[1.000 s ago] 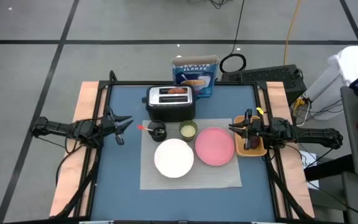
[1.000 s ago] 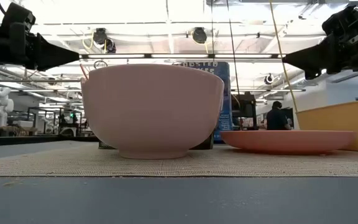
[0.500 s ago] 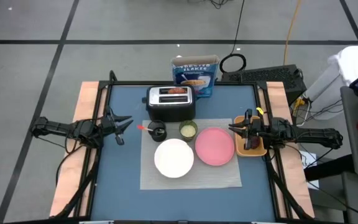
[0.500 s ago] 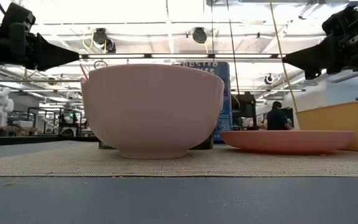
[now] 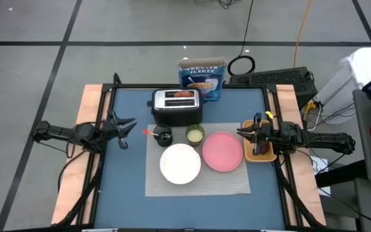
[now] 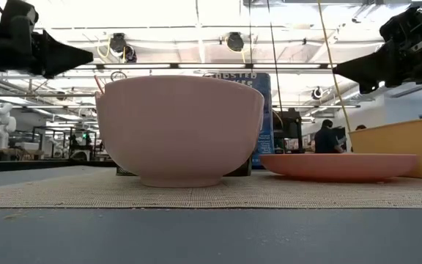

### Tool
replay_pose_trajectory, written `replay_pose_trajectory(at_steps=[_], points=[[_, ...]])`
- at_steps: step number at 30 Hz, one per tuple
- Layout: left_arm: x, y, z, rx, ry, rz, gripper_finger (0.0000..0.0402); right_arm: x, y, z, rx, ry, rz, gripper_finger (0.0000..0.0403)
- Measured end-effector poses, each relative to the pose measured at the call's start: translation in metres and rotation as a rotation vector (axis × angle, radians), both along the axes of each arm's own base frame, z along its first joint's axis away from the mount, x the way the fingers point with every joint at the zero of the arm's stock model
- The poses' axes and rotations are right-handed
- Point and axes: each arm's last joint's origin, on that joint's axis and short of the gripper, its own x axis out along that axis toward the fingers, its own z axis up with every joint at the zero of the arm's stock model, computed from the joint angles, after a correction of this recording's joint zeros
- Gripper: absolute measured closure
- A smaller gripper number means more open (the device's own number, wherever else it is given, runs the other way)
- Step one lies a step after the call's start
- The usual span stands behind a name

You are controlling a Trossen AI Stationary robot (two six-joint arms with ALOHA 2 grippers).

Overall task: Arrange a breakfast setting
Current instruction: Pour the cereal from the blue cereal box into the white bowl

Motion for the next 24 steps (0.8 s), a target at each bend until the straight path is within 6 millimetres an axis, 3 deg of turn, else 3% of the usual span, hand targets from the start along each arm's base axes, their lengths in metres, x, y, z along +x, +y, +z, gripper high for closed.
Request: replay_pose_trajectory(at_steps=[12,24], points=[[-0.006,0.0,0.021,-0.054,-0.247,-0.058,0.0304,0.0,0.0,0.0,0.0,0.0,0.0,0.0362],[-0.006,0.0,0.022,-0.021,-0.24,-0.04,0.0304,0.0,0.0,0.0,-0.022,0.003,0.0,0.0362]])
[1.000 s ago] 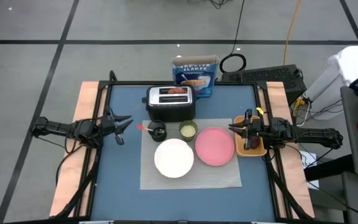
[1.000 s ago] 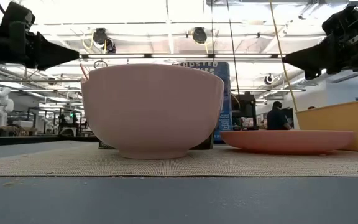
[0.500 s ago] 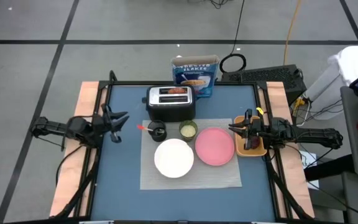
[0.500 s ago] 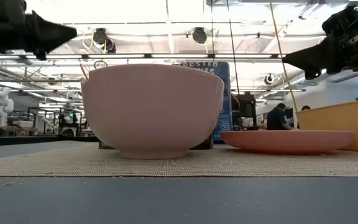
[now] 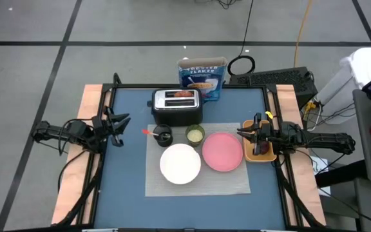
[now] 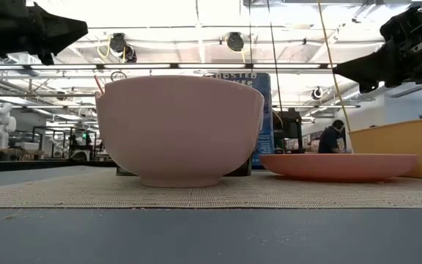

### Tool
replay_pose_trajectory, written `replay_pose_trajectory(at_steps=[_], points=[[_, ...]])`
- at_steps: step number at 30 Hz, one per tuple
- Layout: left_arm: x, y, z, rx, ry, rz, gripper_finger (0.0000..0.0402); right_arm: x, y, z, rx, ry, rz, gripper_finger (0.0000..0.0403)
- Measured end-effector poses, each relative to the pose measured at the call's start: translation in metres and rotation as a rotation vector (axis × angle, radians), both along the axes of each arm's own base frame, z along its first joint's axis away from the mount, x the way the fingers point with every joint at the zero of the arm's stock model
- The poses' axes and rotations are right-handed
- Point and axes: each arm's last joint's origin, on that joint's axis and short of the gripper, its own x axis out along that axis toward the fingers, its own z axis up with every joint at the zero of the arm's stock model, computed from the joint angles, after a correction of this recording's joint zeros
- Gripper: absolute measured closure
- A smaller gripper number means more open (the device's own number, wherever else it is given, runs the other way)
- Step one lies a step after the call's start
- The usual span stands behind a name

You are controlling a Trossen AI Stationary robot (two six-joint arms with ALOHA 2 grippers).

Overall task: Arrange a breakfast setting
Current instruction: Pour the cereal from the blue cereal box into the white bowl

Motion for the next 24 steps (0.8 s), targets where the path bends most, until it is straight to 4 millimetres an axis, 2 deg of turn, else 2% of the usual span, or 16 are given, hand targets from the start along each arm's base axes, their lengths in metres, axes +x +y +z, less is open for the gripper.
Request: replay_pose_trajectory(at_steps=[9,12,16,24], points=[[-0.004,0.0013,0.0075,-0.027,-0.089,0.018,0.0303,0.0,0.0,-0.0001,0.0,0.0,0.0,0.0362],[-0.0048,0.0016,0.0087,-0.035,-0.105,0.024,0.029,0.0,0.0,0.0,0.0,0.0,0.0,0.0362],[-0.0052,0.0027,0.0084,-0.059,-0.104,0.057,0.0244,0.0,0.0,-0.0001,0.0,0.0,0.0,0.0362],[-0.0067,0.0062,0.0072,-0.131,-0.097,0.175,0.0115,0.0,0.0,0.0,0.0,0.0,0.0,0.0362]])
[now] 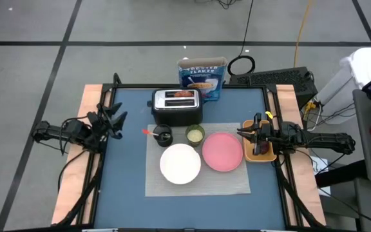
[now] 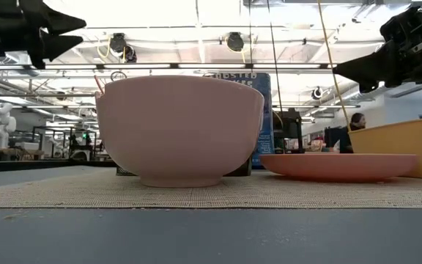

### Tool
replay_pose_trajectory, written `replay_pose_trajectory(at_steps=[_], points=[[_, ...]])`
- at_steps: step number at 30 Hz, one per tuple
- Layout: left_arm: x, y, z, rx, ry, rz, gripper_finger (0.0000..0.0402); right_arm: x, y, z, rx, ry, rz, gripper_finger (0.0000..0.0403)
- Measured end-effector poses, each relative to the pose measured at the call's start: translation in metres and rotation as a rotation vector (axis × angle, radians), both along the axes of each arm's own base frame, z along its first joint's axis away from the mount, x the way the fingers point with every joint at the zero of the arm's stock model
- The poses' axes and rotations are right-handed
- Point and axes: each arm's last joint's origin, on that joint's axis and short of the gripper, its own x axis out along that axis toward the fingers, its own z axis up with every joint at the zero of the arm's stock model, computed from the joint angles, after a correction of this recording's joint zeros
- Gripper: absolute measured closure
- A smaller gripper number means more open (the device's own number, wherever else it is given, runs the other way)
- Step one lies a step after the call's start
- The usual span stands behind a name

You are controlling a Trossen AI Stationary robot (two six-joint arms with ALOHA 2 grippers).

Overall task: Arrange a breakfast setting
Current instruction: Pour the cereal from the blue cereal box into the white bowl

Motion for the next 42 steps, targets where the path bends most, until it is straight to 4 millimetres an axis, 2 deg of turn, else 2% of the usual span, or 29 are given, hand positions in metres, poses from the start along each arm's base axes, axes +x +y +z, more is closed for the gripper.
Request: replay_pose_trajectory(at_steps=[4,8,34,42], points=[[0.0,0.0,0.0,0.001,0.008,0.013,0.0061,0.0,0.0,0.0,0.0,0.0,0.0,0.0362],[0.0,0.0,-0.001,0.003,0.014,0.014,0.0035,0.0,0.0,0.0,0.0,0.0,0.0,0.0362],[0.0,0.0,0.0,-0.011,-0.005,0.007,0.0032,0.0,0.0,0.0,0.0,0.0,0.0,0.0362],[-0.006,0.001,0.009,-0.067,-0.155,-0.02,0.0032,0.0,0.0,0.0,0.0,0.0,0.0,0.0362]])
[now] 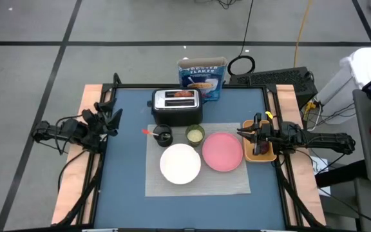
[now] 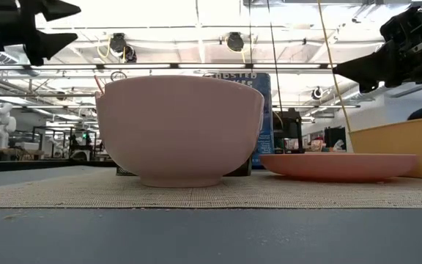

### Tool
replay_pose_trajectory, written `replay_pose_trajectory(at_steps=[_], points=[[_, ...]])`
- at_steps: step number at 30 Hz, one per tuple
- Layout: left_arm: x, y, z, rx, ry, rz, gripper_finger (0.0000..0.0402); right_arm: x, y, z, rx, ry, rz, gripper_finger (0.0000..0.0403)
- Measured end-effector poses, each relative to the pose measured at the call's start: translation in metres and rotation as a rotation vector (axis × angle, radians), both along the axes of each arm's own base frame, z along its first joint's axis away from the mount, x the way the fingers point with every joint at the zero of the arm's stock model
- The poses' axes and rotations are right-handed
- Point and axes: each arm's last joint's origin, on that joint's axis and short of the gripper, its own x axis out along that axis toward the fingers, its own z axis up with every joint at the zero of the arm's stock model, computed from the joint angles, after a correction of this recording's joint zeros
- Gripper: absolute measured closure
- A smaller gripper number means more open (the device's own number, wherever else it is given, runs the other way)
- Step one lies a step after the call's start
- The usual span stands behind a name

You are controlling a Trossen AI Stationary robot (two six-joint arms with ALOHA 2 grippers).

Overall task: Arrange a breakfast setting
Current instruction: Pour the cereal from the blue cereal box into the white bowl

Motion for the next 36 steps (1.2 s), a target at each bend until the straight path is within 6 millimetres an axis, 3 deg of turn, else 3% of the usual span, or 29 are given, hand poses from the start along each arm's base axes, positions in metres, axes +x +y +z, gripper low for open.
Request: replay_pose_trajectory(at_steps=[7,14,21,29,36], points=[[0.009,-0.002,0.003,-0.06,0.019,-0.045,0.0032,0.0,0.0,0.0,0.0,0.0,0.0,0.0362],[0.029,-0.001,0.043,-0.042,0.106,0.013,0.0032,0.0,0.0,0.001,0.0,-0.007,-0.001,0.0362],[0.063,0.011,0.088,-0.013,0.27,0.155,0.0032,0.0,0.0,0.002,-0.001,-0.017,-0.003,0.0362],[0.105,0.049,0.124,-0.018,0.502,0.297,0.0032,0.0,0.0,0.002,-0.001,-0.021,-0.003,0.0362],[0.137,0.104,0.123,-0.059,0.688,0.204,0.0032,0.0,0.0,0.002,-0.001,-0.022,-0.002,0.0362]])
